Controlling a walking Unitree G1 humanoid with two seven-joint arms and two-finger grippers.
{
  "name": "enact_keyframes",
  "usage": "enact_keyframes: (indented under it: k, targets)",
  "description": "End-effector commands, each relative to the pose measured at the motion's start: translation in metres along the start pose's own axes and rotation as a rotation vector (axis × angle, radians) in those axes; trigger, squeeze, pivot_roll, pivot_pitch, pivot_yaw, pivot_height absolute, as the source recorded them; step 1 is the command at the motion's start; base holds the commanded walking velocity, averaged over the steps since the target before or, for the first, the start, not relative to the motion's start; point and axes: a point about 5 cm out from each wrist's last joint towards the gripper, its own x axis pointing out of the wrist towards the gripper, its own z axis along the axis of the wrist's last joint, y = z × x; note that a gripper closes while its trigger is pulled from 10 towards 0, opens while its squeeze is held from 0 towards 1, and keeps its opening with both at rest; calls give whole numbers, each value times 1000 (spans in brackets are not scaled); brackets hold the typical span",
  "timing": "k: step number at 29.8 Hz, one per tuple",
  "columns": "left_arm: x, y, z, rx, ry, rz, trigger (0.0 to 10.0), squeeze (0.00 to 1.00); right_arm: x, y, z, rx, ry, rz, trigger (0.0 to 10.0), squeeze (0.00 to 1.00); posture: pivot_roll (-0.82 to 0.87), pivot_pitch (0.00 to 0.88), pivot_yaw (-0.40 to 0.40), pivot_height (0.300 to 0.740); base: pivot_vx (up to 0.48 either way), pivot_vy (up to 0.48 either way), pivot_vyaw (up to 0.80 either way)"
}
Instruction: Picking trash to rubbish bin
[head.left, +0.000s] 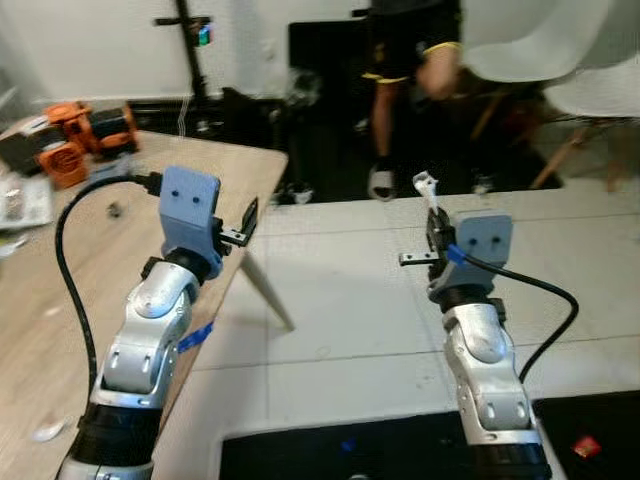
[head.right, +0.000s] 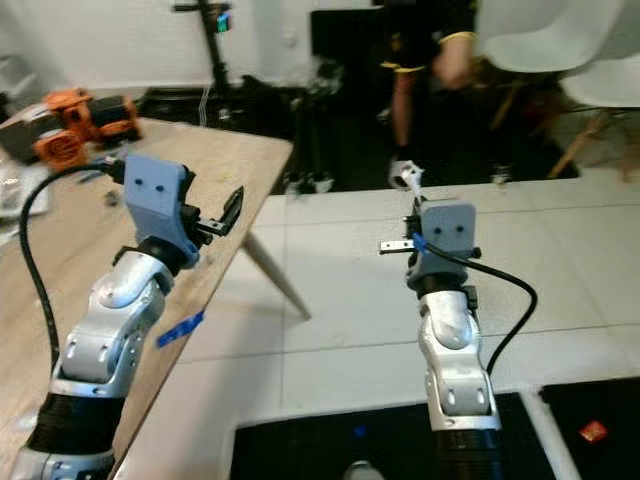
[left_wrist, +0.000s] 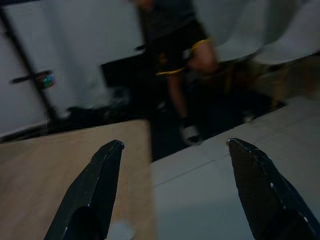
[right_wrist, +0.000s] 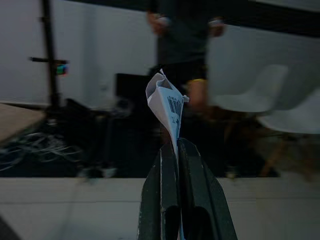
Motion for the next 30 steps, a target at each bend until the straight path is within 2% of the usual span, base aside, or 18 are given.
enact_keyframes:
  k: [1, 4, 18, 22, 30]
  targets:
    - [-3, 0, -5, 6, 21, -3, 10000, 0, -5, 2, -6, 16, 26, 2, 10000, 0, -9, 166, 50, 740, 0, 0, -800]
    - [-3, 0, -5, 0, 18, 2, 10000, 0, -6, 3, -6, -5, 25, 12, 10000, 0, -9, 166, 50, 740, 0, 0, -800]
    - [-4, 1, -6, -4, 24, 17, 10000, 0, -7, 6, -8, 6, 32, 13, 10000, 0, -2, 169, 45, 740, 0, 0, -800]
    - [-5, 4, -7, -33, 38, 35, 10000, 0, -8, 6, -9, 7, 37, 15, 10000, 0, -2, 166, 46, 740, 0, 0, -800]
    - [-4, 3, -9, -7, 57, 23, 10000, 0, -8, 7, -9, -9, 38, 20, 10000, 0, -1, 162, 49, 740, 0, 0, -800]
